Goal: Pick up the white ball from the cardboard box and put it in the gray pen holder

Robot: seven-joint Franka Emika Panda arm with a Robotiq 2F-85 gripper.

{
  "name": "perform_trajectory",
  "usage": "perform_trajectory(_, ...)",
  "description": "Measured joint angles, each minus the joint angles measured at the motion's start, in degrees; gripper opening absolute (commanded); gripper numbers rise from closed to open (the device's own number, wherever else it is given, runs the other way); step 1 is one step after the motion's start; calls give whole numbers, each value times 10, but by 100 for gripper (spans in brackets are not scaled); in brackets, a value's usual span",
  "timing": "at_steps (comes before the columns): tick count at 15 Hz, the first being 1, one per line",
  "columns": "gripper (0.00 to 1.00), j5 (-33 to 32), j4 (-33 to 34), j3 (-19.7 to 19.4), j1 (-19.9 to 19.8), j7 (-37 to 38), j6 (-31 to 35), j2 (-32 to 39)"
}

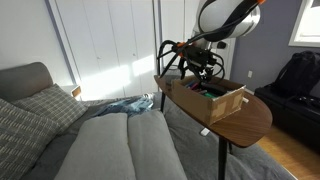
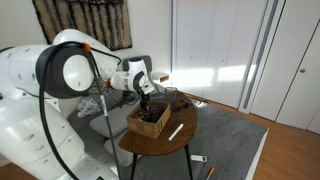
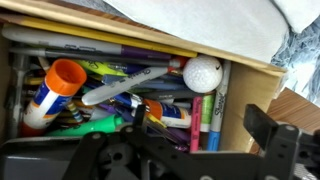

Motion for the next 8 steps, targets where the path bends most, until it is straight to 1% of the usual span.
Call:
perform_trajectory(2,91,8,1,-3,0,-23,9,8)
perform_trajectory(3,85,13,2,-4,0,-34,11,13)
perform_trajectory(4,88,20,3,-5,0,-45,12,16)
perform_trajectory(8,82,43,3,-5,1,-69,12,22)
